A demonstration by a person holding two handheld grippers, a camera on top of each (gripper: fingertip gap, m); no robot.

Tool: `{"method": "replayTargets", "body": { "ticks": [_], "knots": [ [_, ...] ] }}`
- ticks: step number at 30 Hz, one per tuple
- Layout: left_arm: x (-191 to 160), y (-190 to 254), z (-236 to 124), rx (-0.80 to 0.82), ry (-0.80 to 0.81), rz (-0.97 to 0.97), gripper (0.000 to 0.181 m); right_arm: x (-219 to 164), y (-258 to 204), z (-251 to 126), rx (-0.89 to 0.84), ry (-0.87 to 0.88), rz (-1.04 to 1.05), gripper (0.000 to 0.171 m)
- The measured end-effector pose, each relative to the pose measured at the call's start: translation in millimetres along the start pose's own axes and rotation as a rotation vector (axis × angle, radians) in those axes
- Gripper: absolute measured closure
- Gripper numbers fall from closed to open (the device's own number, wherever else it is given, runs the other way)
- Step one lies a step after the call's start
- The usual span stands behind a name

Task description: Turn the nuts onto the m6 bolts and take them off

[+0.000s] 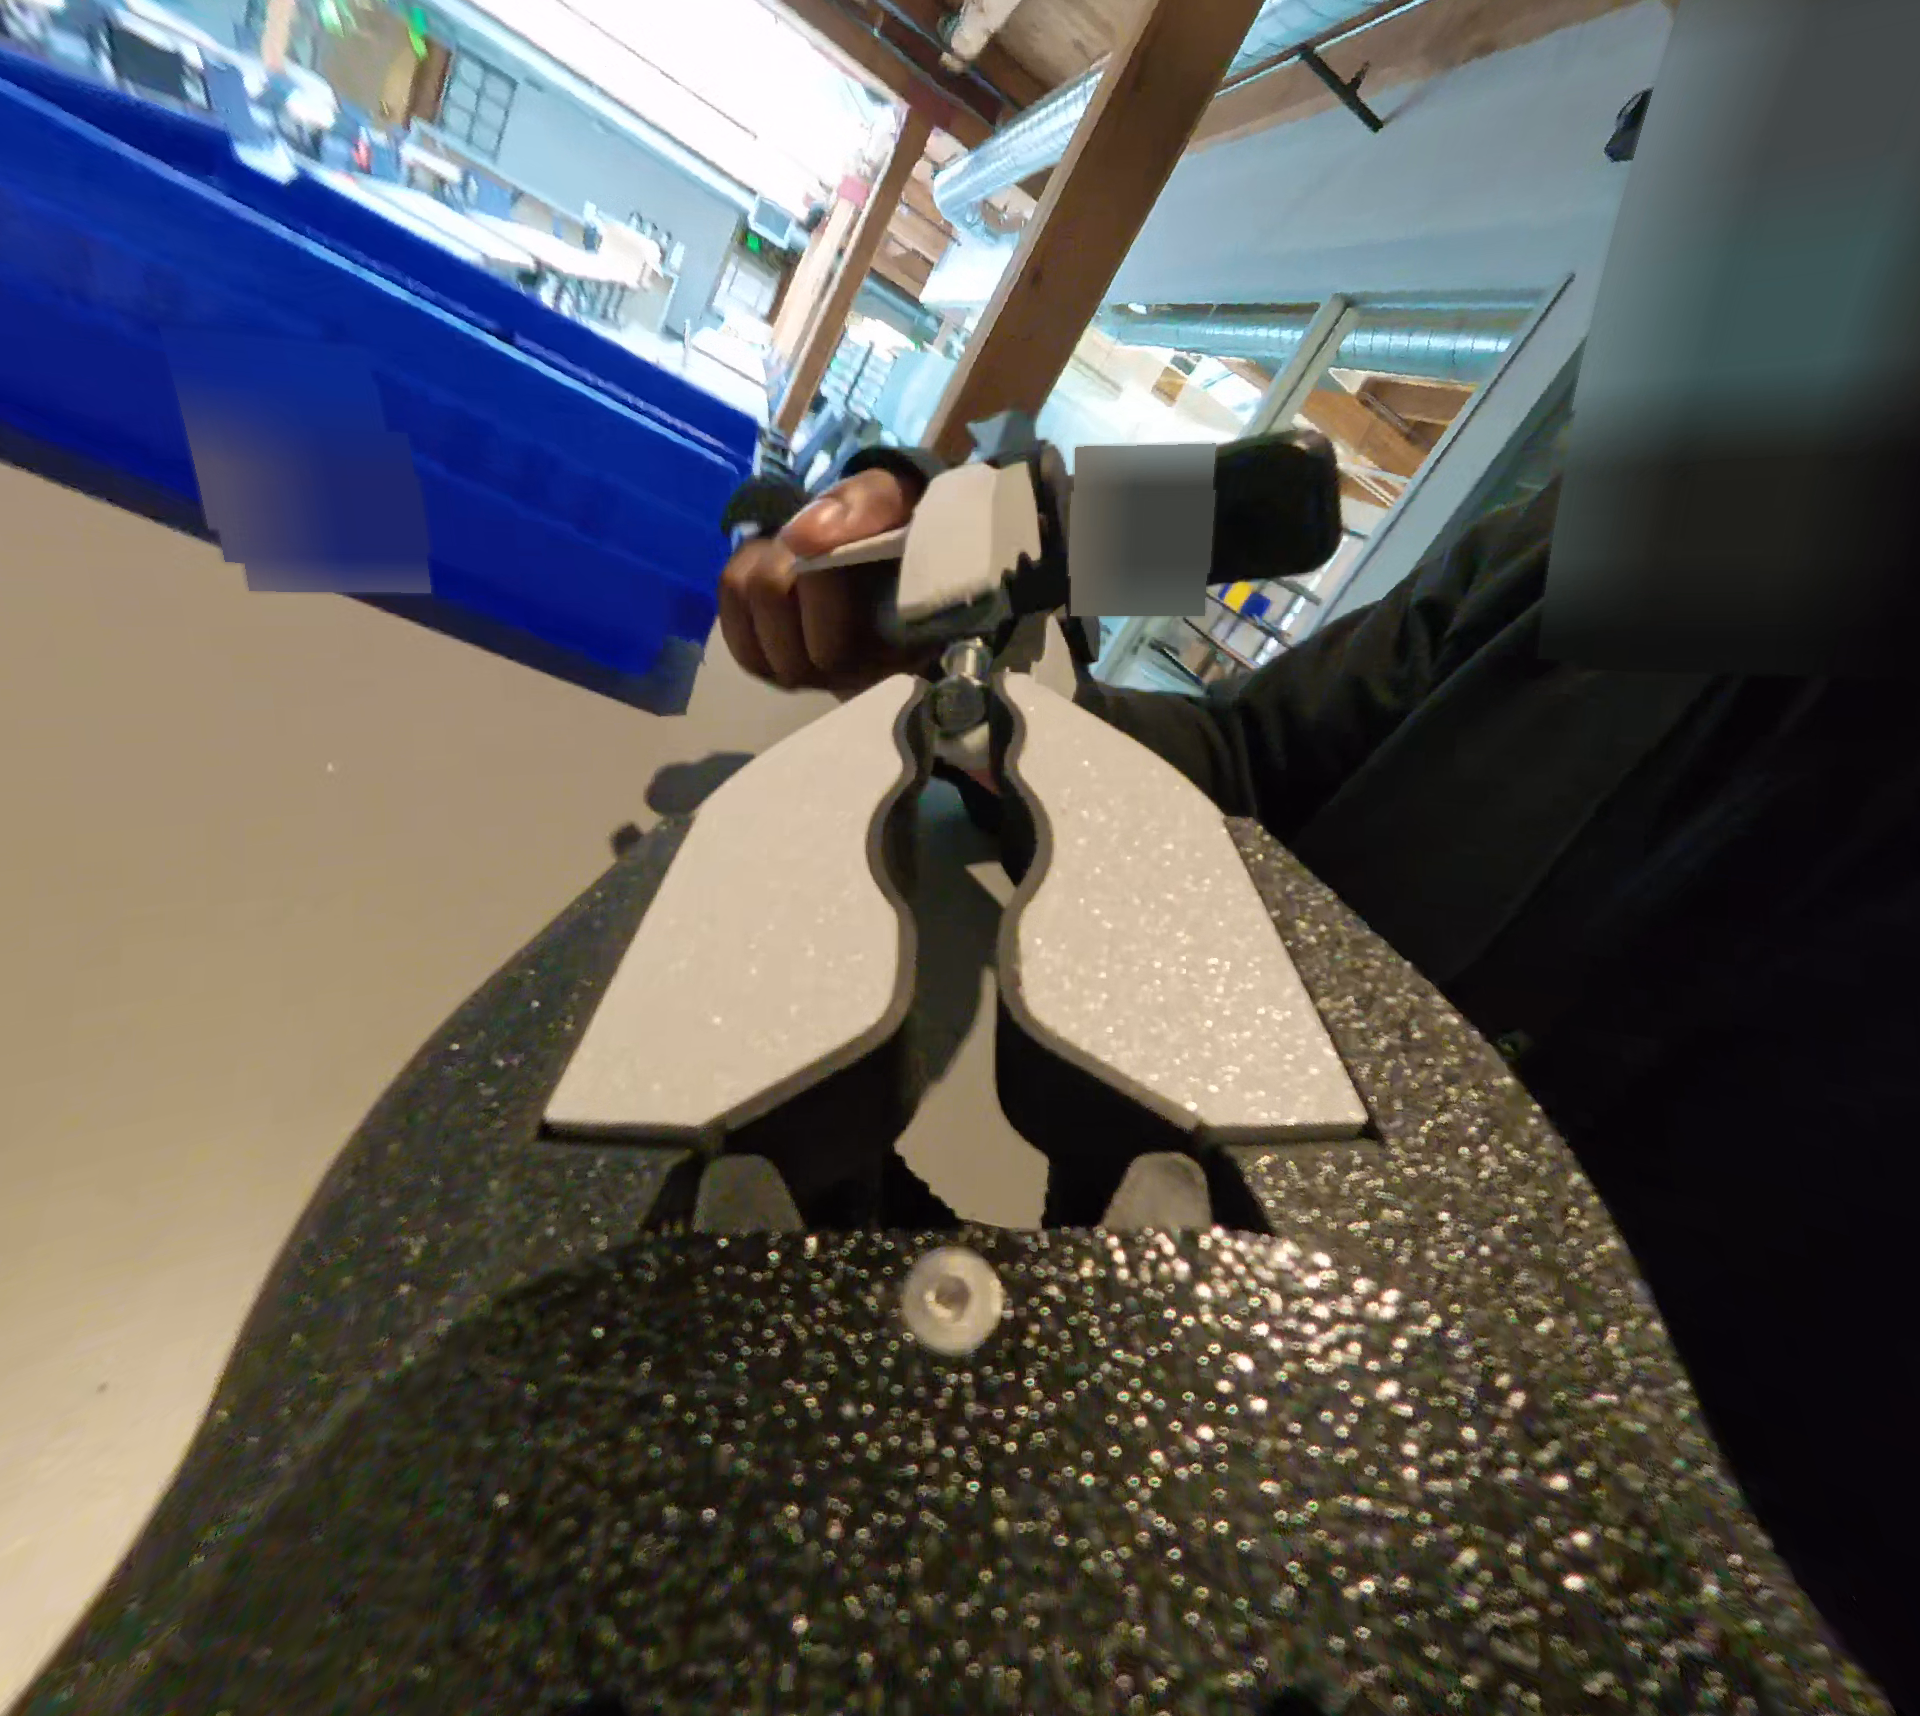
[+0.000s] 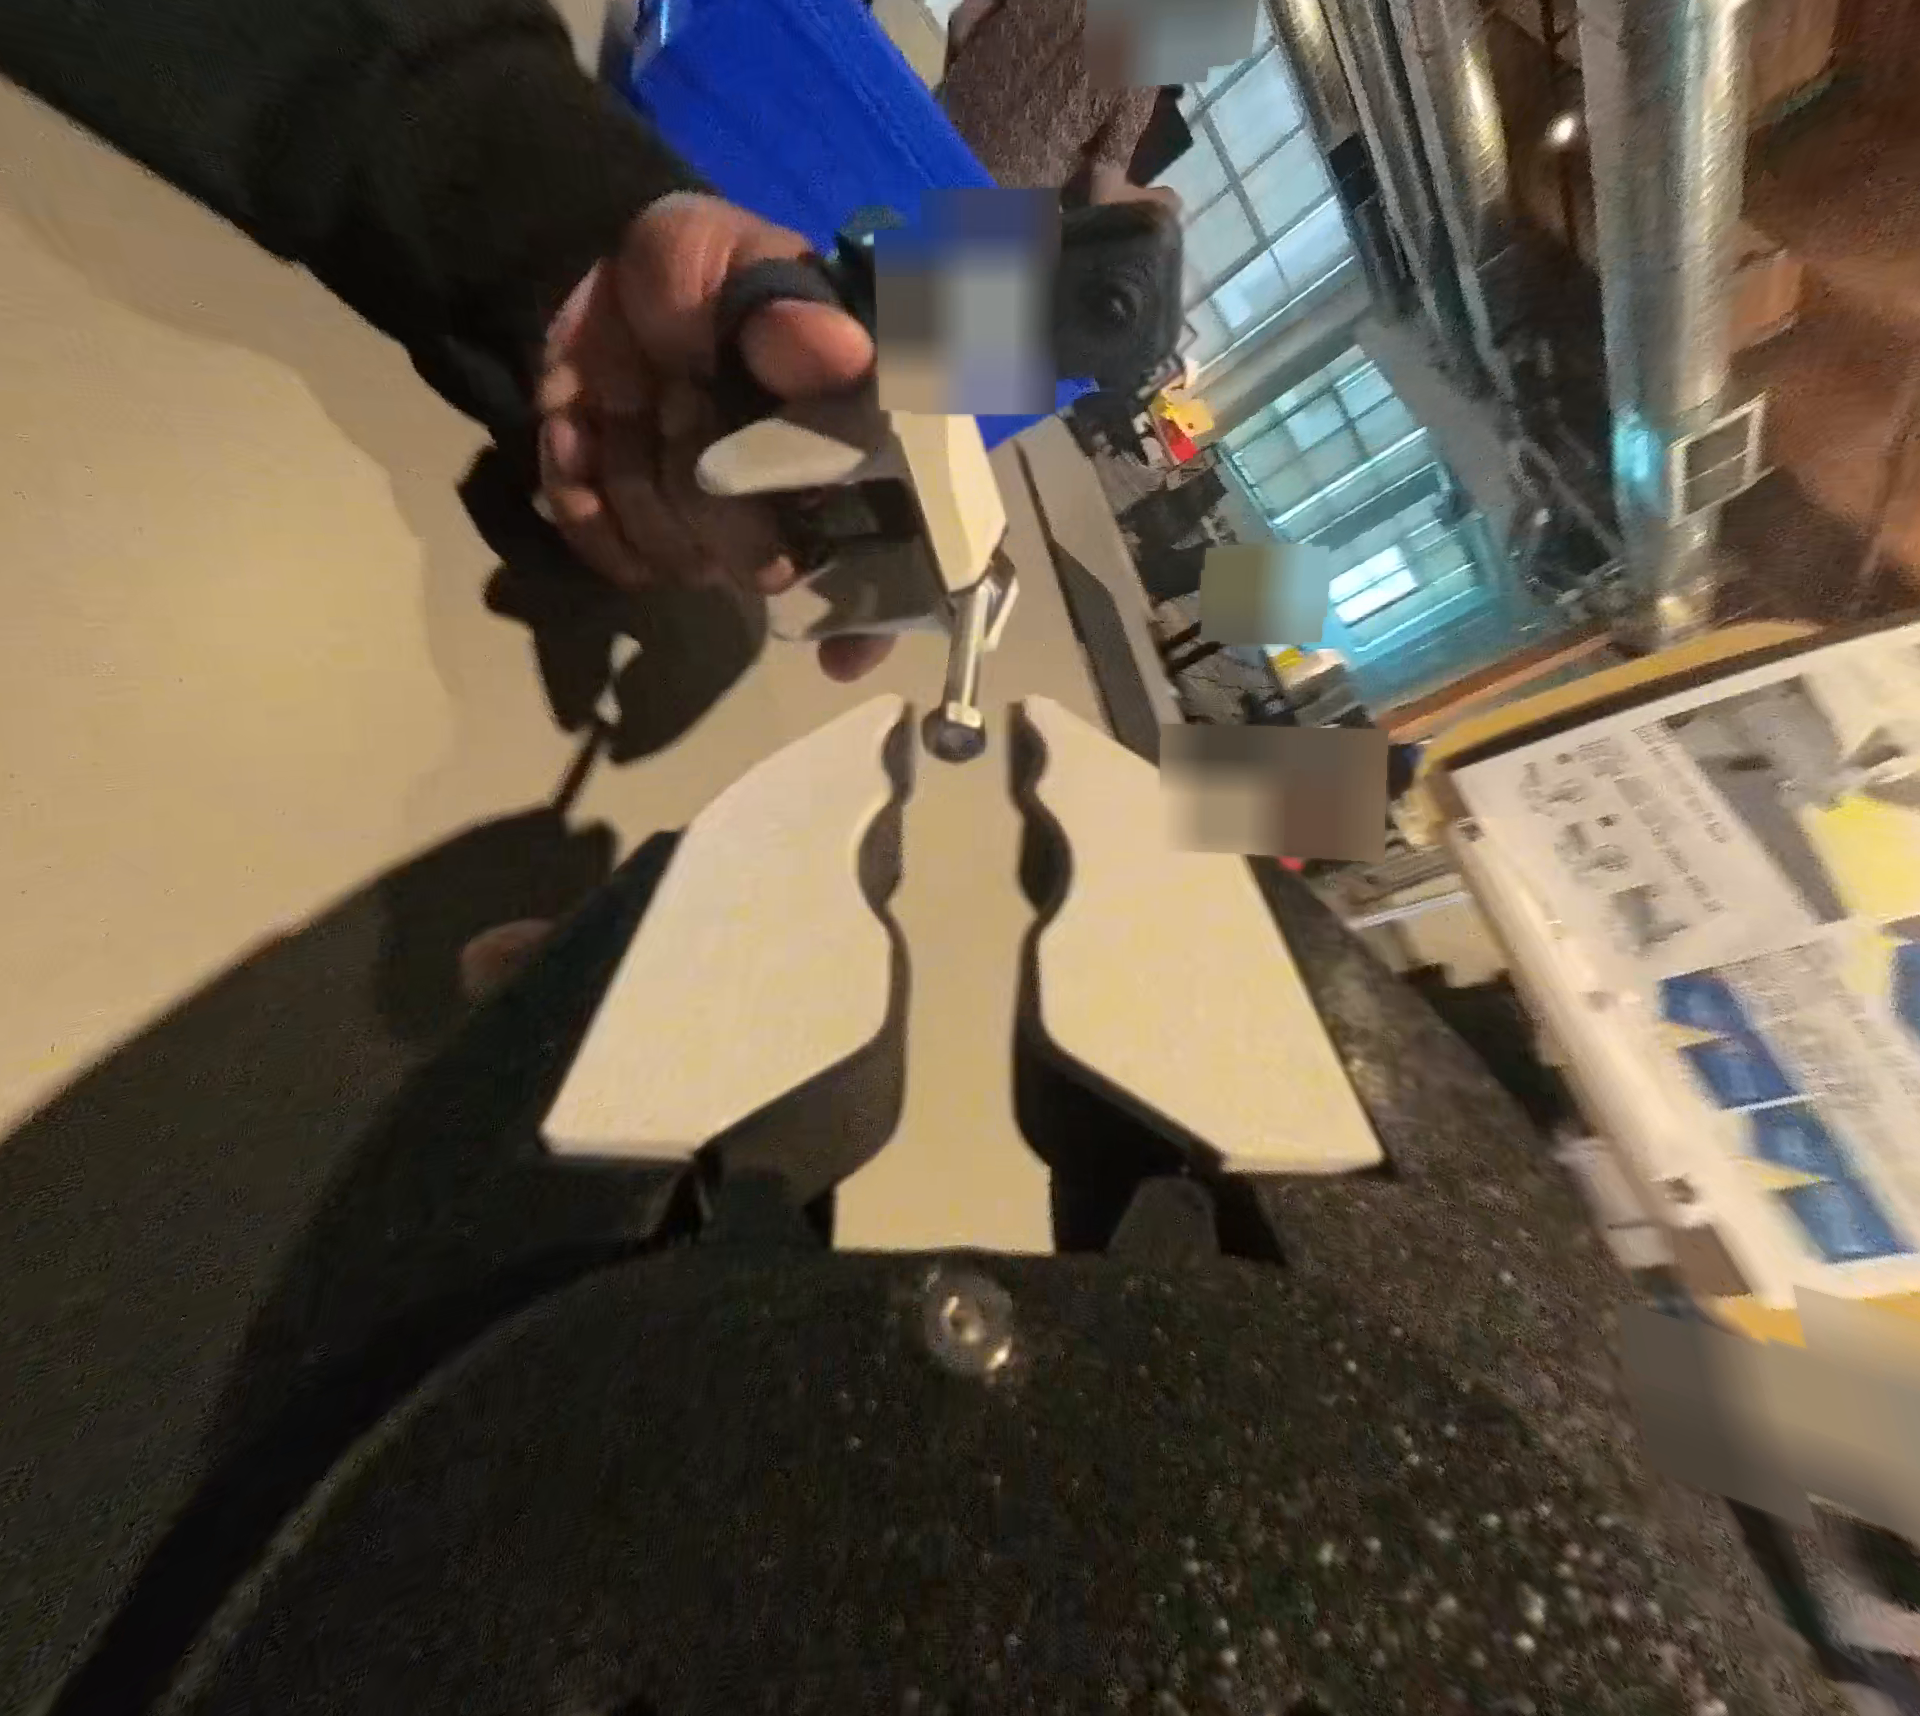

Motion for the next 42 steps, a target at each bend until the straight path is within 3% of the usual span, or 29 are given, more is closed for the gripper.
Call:
{"method": "replayTargets", "body": {
  "ticks": [2,4,8,11,14,16,18,22,24,26,28,30,36,40,42],
  "knots": [
    [4,1,-3,0.003,0.043,0.044,0.172,-1,6,1,0.029,0.033,0.178,0.128],
    [6,1,-5,0.014,0.069,0.08,0.172,-3,11,2,0.088,0.064,0.367,0.122],
    [8,3,-7,0.016,0.087,0.154,0.172,-7,21,2,0.164,0.149,0.684,0.128],
    [7,4,-5,0.026,0.074,0.187,0.172,-10,24,3,0.203,0.177,0.808,0.132],
    [5,5,-2,0.034,0.048,0.215,0.171,-10,19,6,0.24,0.143,0.801,0.143],
    [4,5,-1,0.035,0.041,0.214,0.171,-7,14,7,0.251,0.115,0.717,0.16],
    [4,3,-1,0.027,0.033,0.169,0.171,-5,11,7,0.217,0.079,0.596,0.16],
    [-1,1,2,-0.015,-0.017,0.01,0.171,2,1,0,0.06,0.016,0.071,0.16],
    [-1,0,2,-0.005,-0.017,0.01,0.171,3,-2,0,-0.001,-0.023,-0.079,0.16],
    [1,1,0,-0.014,0.011,0.023,0.172,4,0,1,0.01,-0.001,0.009,0.156],
    [5,2,-3,-0.022,0.062,0.057,0.172,3,6,2,0.032,0.03,0.188,0.136],
    [8,3,-6,-0.037,0.105,0.079,0.172,2,12,3,0.075,0.06,0.372,0.128],
    [10,5,-7,-0.041,0.14,0.153,0.171,0,23,6,0.149,0.153,0.772,0.131],
    [8,6,-3,-0.02,0.121,0.197,0.171,-1,22,8,0.202,0.175,0.874,0.139],
    [6,6,-1,-0.013,0.099,0.206,0.171,-1,19,9,0.215,0.155,0.848,0.154]
  ]
}}
Point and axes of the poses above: each gripper's, where its closed fingertips meet, z out along the fingers, x out of its top, y = z × x across the jaws, the point moved 7 cm from there along -z, back along the fingers, and after that the axes turned 7 degrees about -z, right-handed, at the moved point
